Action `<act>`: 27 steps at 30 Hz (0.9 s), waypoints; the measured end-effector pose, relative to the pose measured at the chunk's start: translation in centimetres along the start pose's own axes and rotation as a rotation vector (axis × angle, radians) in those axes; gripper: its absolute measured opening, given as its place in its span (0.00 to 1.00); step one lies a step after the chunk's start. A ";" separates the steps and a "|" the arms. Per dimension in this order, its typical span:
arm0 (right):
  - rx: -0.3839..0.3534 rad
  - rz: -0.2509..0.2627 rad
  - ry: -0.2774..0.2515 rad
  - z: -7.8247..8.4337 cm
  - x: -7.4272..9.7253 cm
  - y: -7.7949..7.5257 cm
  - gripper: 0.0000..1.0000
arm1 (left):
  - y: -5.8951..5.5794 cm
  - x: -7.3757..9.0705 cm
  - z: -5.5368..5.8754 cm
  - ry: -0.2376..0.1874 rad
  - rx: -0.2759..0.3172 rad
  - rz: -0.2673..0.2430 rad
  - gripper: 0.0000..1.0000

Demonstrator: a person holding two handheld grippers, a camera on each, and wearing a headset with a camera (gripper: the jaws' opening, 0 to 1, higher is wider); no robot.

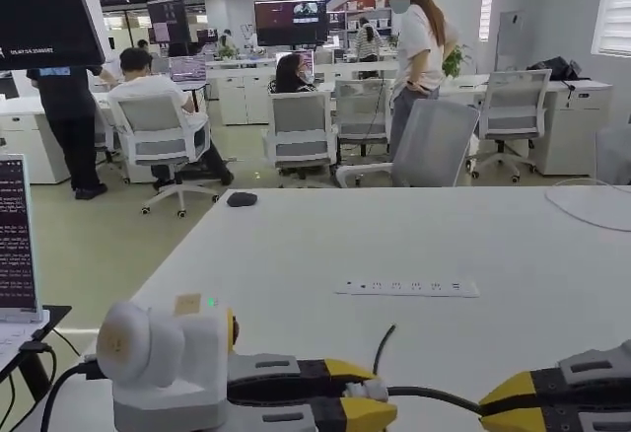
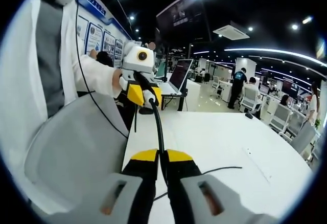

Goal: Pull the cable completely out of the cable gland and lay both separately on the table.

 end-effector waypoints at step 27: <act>0.061 -0.018 0.003 -1.7 -1.8 0.1 0.21 | -0.4 -0.6 -0.2 -0.002 0.004 0.026 0.17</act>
Point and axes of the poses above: the centre of the closed fingertips' face, and the gripper's own axes: x roughly backward along the fingers, y roughly to its left, z roughly out of its underside, the point moved 9 cm from there along x, roughly backward along the fingers, and after that the axes turned 2 degrees about -x, right-handed, at the moved point
